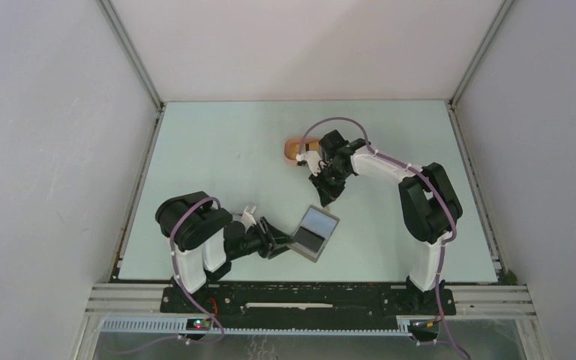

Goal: Put the credit cards into the card holder
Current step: Close the card holder at the center of the board.

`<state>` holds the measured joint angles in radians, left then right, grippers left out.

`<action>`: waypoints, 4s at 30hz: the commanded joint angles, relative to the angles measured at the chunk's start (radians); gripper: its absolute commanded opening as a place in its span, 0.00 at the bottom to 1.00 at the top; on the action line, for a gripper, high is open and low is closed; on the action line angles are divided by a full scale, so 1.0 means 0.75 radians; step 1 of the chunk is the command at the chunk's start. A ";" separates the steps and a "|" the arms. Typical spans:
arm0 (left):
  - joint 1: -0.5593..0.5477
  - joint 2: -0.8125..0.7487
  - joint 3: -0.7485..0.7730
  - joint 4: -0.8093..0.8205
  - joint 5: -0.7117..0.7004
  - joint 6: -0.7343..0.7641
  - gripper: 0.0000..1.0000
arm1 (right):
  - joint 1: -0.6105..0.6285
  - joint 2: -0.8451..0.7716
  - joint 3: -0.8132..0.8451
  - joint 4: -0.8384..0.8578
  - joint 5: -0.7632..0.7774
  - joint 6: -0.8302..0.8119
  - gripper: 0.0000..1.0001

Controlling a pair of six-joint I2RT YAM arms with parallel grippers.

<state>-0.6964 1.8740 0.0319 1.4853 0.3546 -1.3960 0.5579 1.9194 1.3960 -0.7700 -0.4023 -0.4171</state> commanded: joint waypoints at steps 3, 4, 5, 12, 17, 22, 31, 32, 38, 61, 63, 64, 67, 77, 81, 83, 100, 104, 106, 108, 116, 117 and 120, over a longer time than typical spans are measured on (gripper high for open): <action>-0.028 -0.067 0.000 -0.019 -0.003 0.027 0.51 | 0.010 -0.093 0.039 -0.062 -0.158 -0.003 0.02; -0.027 -0.076 0.000 -0.019 -0.006 0.027 0.51 | 0.010 -0.099 0.039 -0.066 -0.174 -0.006 0.02; -0.029 -0.087 0.000 -0.019 -0.010 0.027 0.51 | 0.011 -0.103 0.040 -0.074 -0.195 -0.009 0.02; -0.034 -0.162 0.004 -0.021 -0.030 0.026 0.51 | 0.034 -0.099 0.055 -0.115 -0.247 -0.030 0.01; -0.038 -0.160 0.038 -0.020 -0.018 0.018 0.51 | 0.062 -0.099 0.063 -0.131 -0.285 -0.033 0.01; -0.042 -0.171 0.088 -0.026 -0.020 0.009 0.51 | 0.080 -0.102 0.071 -0.148 -0.316 -0.032 0.01; -0.042 -0.266 0.182 -0.212 -0.064 0.054 0.52 | 0.081 -0.107 0.079 -0.159 -0.321 -0.028 0.01; -0.041 -0.273 0.202 -0.251 -0.068 0.063 0.52 | 0.078 -0.110 0.080 -0.157 -0.314 -0.025 0.01; -0.038 -0.246 0.347 -0.443 -0.092 0.079 0.52 | 0.032 -0.137 0.069 -0.130 -0.304 0.016 0.01; -0.022 -0.291 0.632 -1.105 -0.249 0.316 0.47 | 0.023 -0.127 0.029 -0.065 -0.137 -0.020 0.05; -0.022 -0.292 0.642 -1.129 -0.254 0.329 0.47 | 0.063 -0.109 0.033 -0.079 -0.125 -0.039 0.06; -0.022 -0.294 0.644 -1.135 -0.255 0.333 0.46 | 0.077 -0.100 0.037 -0.089 -0.123 -0.046 0.07; -0.021 -0.305 0.636 -1.142 -0.261 0.346 0.42 | 0.105 -0.082 0.045 -0.119 -0.117 -0.071 0.13; -0.022 -0.276 0.658 -1.167 -0.254 0.383 0.30 | 0.112 0.017 0.078 -0.176 -0.018 -0.064 0.36; -0.023 -0.277 0.674 -1.192 -0.250 0.400 0.30 | 0.093 0.001 0.081 -0.187 -0.062 -0.068 0.42; -0.023 -0.281 0.679 -1.203 -0.249 0.408 0.30 | 0.083 -0.016 0.081 -0.189 -0.074 -0.069 0.44; -0.032 -0.267 0.708 -1.225 -0.233 0.424 0.29 | 0.074 -0.058 0.071 -0.160 -0.067 -0.051 0.27; -0.031 -0.273 0.710 -1.242 -0.239 0.431 0.29 | 0.072 -0.063 0.076 -0.161 -0.057 -0.046 0.23; -0.033 -0.273 0.712 -1.242 -0.241 0.432 0.29 | 0.069 -0.062 0.076 -0.162 -0.048 -0.043 0.21; -0.034 -0.269 0.713 -1.241 -0.241 0.432 0.29 | 0.064 -0.060 0.078 -0.162 -0.052 -0.038 0.16; -0.036 -0.264 0.720 -1.251 -0.242 0.434 0.29 | 0.054 -0.058 0.089 -0.185 -0.083 -0.042 0.25; -0.037 -0.265 0.720 -1.250 -0.244 0.435 0.29 | 0.054 -0.061 0.090 -0.189 -0.080 -0.045 0.27; -0.037 -0.265 0.720 -1.253 -0.247 0.435 0.30 | 0.048 -0.076 0.092 -0.199 -0.072 -0.056 0.31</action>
<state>-0.7200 1.6642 0.5339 0.5812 0.1947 -1.1061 0.6014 1.9305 1.4300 -0.8986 -0.4469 -0.4511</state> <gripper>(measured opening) 0.296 0.290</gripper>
